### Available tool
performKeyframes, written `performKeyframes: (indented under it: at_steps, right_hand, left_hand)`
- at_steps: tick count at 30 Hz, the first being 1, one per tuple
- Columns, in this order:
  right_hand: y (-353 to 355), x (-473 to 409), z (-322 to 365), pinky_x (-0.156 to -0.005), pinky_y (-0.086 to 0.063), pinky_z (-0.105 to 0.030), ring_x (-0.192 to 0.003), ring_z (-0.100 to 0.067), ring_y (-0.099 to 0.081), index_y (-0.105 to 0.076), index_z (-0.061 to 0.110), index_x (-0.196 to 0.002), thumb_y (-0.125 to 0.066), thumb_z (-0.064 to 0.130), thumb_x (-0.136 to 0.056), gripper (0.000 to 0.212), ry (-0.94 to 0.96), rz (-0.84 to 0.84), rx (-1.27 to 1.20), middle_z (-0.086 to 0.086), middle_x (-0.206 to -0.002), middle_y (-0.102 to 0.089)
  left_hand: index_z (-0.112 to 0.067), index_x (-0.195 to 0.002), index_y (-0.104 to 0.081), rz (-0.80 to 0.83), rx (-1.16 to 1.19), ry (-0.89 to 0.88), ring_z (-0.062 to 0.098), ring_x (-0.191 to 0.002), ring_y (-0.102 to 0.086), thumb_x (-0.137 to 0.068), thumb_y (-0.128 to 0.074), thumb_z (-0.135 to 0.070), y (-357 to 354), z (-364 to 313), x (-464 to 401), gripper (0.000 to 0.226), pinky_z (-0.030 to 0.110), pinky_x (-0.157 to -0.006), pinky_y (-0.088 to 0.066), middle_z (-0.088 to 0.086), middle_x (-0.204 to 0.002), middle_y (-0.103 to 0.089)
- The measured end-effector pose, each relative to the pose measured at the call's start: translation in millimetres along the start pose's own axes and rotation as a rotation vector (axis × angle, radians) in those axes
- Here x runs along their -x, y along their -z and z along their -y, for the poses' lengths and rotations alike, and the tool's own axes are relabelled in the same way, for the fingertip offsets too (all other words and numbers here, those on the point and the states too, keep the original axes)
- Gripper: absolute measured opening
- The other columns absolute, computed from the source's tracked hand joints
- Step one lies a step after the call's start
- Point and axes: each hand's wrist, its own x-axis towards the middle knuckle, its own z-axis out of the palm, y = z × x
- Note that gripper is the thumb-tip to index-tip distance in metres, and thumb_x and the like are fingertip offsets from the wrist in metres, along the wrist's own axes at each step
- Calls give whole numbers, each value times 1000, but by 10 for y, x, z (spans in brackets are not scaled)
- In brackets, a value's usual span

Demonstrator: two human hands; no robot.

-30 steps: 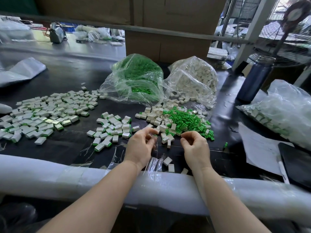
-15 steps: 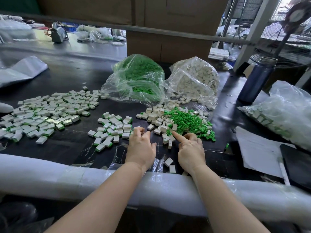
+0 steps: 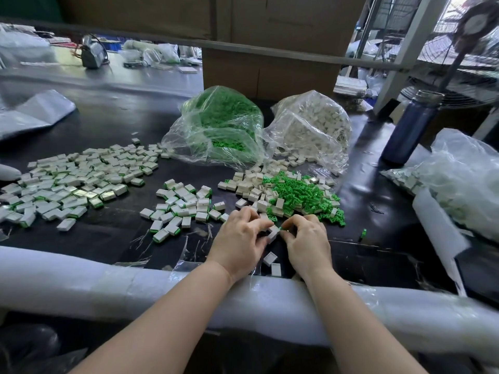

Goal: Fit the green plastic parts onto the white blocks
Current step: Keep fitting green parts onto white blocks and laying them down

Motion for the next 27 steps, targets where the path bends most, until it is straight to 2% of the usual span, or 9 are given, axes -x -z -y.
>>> performKeyframes:
  at_steps: [3, 6, 9, 12, 16, 18, 20, 23, 27]
  right_hand:
    - [-7, -1, -9, -92, -35, -31, -114, -22, -42, -64, 16, -104, -59, 22, -90, 16, -2, -13, -4, -4, -116, -52]
    - [-6, -11, -22, -90, -36, -30, -111, -22, -44, -65, 12, -103, -55, 19, -92, 16, -14, -20, -24, -5, -113, -54]
    - [13, -9, -23, -86, -36, -29, -104, -22, -48, -65, 9, -97, -53, 16, -94, 14, 3, -71, -116, -4, -104, -56]
    - [35, 24, -7, -79, -40, -29, -91, -20, -53, -62, 12, -92, -52, 14, -94, 10, 61, -124, -281, 1, -91, -58]
    - [40, 58, 16, -73, -50, -40, -75, -23, -61, -56, 20, -86, -50, 13, -95, 13, 91, -40, -447, 0, -76, -65]
    - [50, 64, 32, -73, -52, -42, -73, -25, -62, -56, 25, -80, -53, 11, -93, 19, 99, 11, -498, -2, -73, -66]
    - [66, 64, 37, -71, -53, -37, -71, -21, -62, -59, 26, -77, -59, 7, -89, 23, 105, 30, -550, -1, -72, -65]
    - [99, 68, 37, -65, -49, -15, -71, -9, -60, -63, 21, -80, -65, -3, -82, 24, 106, 55, -675, 1, -75, -65]
    - [128, 72, 46, -66, -50, -13, -69, -4, -63, -67, 16, -83, -67, -8, -78, 25, 86, 94, -801, 0, -78, -68]
  left_hand:
    - [-26, -126, -56, 75, 12, 7, 16, -110, -40, -90, -55, -35, -4, -9, -7, 36, 18, -94, -26, -2, -113, -51]
    - [-24, -118, -60, 64, 42, 28, 15, -107, -43, -90, -58, -29, -6, -3, -15, 28, 17, -90, -28, -2, -110, -54]
    - [-20, -112, -62, 71, 91, 57, 17, -104, -48, -91, -56, -22, -10, 1, -15, 21, 22, -93, -36, -1, -108, -60]
    - [-18, -103, -65, 58, 225, 117, 14, -98, -57, -91, -55, -11, -1, 17, -14, 17, 24, -90, -44, -2, -101, -66]
    - [-15, -106, -67, 22, 439, 203, 5, -89, -58, -90, -57, -7, 32, 44, -28, 20, 3, -81, -41, -8, -95, -64]
    - [-15, -105, -67, 26, 565, 243, 9, -92, -61, -90, -56, -5, 45, 52, -37, 21, 12, -86, -46, -4, -97, -66]
    - [-19, -98, -67, 27, 653, 263, 12, -89, -63, -91, -55, -4, 58, 53, -33, 20, 20, -86, -50, -2, -93, -67]
    - [-27, -88, -62, 45, 700, 258, 14, -84, -62, -92, -54, -6, 68, 46, -30, 23, 24, -81, -52, 0, -89, -66]
    - [-29, -86, -60, 80, 715, 252, 12, -79, -62, -91, -56, -10, 54, 48, -35, 20, 20, -77, -51, -3, -84, -65]
